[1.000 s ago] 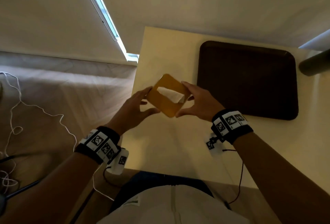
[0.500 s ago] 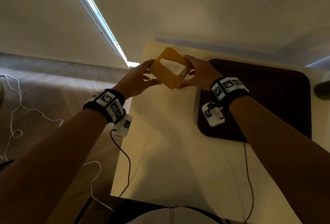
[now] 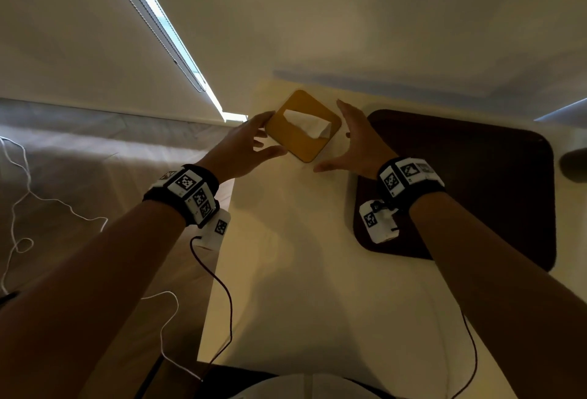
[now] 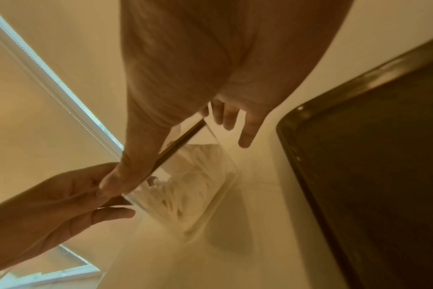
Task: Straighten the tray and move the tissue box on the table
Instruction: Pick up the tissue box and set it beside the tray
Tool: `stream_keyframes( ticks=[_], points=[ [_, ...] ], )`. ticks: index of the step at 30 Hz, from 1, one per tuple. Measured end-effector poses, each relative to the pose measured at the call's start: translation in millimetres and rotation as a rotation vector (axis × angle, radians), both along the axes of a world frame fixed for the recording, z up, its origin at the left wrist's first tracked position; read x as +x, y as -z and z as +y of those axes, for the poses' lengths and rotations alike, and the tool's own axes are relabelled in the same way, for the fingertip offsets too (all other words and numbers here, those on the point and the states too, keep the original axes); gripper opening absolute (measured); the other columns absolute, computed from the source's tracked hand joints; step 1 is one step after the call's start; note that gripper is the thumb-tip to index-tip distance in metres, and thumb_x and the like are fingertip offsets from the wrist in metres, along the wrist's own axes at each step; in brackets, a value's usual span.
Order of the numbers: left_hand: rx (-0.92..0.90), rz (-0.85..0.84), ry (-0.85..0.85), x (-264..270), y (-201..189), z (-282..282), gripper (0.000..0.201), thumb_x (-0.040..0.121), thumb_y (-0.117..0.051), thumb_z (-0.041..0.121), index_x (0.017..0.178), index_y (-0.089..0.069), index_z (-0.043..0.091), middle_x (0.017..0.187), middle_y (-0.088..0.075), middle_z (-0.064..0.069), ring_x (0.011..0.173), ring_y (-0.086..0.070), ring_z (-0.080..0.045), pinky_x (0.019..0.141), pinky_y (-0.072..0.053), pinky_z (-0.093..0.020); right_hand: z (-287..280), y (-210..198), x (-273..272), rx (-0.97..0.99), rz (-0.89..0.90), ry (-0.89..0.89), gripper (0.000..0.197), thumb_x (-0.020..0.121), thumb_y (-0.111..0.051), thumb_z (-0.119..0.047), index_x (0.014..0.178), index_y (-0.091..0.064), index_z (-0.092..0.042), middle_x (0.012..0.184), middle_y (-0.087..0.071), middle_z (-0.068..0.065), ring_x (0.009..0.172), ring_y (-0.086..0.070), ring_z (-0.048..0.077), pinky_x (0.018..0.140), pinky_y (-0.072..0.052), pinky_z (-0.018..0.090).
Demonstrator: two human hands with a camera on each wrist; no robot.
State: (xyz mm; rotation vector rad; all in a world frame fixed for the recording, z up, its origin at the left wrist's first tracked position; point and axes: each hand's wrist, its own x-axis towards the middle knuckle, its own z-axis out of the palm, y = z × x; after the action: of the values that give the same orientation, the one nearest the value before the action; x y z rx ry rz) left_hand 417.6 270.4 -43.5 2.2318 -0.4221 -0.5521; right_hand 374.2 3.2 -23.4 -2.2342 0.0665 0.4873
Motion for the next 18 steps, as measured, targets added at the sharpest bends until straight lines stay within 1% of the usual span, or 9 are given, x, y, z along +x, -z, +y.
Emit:
stream_keyframes(
  ticks=[2,4,6,8,9,12,13,16,18],
  points=[
    [0.008,-0.031,0.04,4,-1,2,0.081,0.082,-0.068,0.053,0.148,-0.035,0.02,0.142,-0.054,-0.007,0.115,-0.057,-0.013,0.09,-0.051,-0.025,7,5,-17,0.076,-0.007,0.144,0.141,0.039,-0.085,-0.068,0.15,-0.007,-0.029,0.159,-0.01,0.0,0.143,-0.018,0.018,0.111,-0.034,0.049],
    [-0.013,-0.05,0.055,9,-4,3,0.082,0.083,-0.06,0.058,0.149,-0.035,0.015,0.144,-0.053,-0.011,0.116,-0.058,-0.016,0.091,-0.051,-0.027,19,8,-38,0.167,0.0,0.312,0.135,0.044,-0.088,-0.06,0.15,-0.008,-0.032,0.159,-0.012,0.0,0.141,-0.023,0.017,0.109,-0.038,0.046],
    [-0.024,-0.035,0.025,14,-6,3,0.076,0.089,-0.054,0.056,0.149,-0.035,0.013,0.144,-0.053,-0.013,0.116,-0.059,-0.017,0.088,-0.048,-0.021,39,11,-54,0.302,0.028,0.45,0.127,0.05,-0.09,-0.054,0.149,-0.013,-0.034,0.158,-0.019,0.0,0.137,-0.032,0.018,0.106,-0.042,0.045],
    [-0.023,-0.012,-0.015,20,-9,-1,0.061,0.097,-0.052,0.044,0.148,-0.037,0.014,0.144,-0.054,-0.011,0.116,-0.056,-0.013,0.085,-0.044,-0.013,59,13,-63,0.399,0.02,0.523,0.116,0.057,-0.088,-0.051,0.148,-0.017,-0.033,0.155,-0.026,-0.001,0.134,-0.035,0.015,0.105,-0.043,0.042],
    [-0.02,-0.01,-0.019,23,-11,-2,0.055,0.1,-0.052,0.039,0.148,-0.039,0.014,0.144,-0.055,-0.01,0.116,-0.056,-0.012,0.086,-0.044,-0.014,68,15,-63,0.433,0.003,0.546,0.11,0.062,-0.087,-0.048,0.148,-0.02,-0.031,0.153,-0.03,-0.001,0.134,-0.035,0.014,0.104,-0.043,0.04],
    [-0.005,-0.02,0.006,27,-15,-8,0.046,0.101,-0.052,0.034,0.143,-0.047,0.016,0.137,-0.062,-0.009,0.118,-0.06,-0.016,0.098,-0.051,-0.034,82,16,-56,0.474,-0.036,0.627,0.094,0.073,-0.082,-0.035,0.147,-0.025,-0.026,0.149,-0.036,-0.001,0.132,-0.038,0.013,0.1,-0.045,0.032],
    [-0.005,-0.023,0.011,28,-15,-8,0.044,0.101,-0.053,0.034,0.142,-0.05,0.016,0.134,-0.064,-0.008,0.116,-0.062,-0.017,0.099,-0.052,-0.036,84,16,-54,0.472,-0.05,0.636,0.091,0.076,-0.081,-0.032,0.147,-0.025,-0.026,0.148,-0.037,-0.001,0.13,-0.039,0.011,0.097,-0.046,0.028],
    [-0.008,-0.017,-0.015,26,-18,-10,0.044,0.1,-0.056,0.034,0.14,-0.053,0.015,0.132,-0.065,-0.006,0.113,-0.064,-0.017,0.096,-0.052,-0.032,80,15,-48,0.435,-0.089,0.572,0.085,0.08,-0.078,-0.028,0.146,-0.026,-0.027,0.139,-0.042,-0.009,0.121,-0.041,0.002,0.089,-0.046,0.016],
    [-0.017,-0.018,-0.047,23,-19,-10,0.044,0.098,-0.058,0.033,0.139,-0.054,0.015,0.132,-0.065,-0.006,0.112,-0.065,-0.017,0.096,-0.053,-0.035,72,14,-41,0.405,-0.079,0.506,0.088,0.078,-0.079,-0.034,0.147,-0.024,-0.028,0.141,-0.044,-0.007,0.119,-0.044,0.003,0.092,-0.049,0.021]
  ],
)
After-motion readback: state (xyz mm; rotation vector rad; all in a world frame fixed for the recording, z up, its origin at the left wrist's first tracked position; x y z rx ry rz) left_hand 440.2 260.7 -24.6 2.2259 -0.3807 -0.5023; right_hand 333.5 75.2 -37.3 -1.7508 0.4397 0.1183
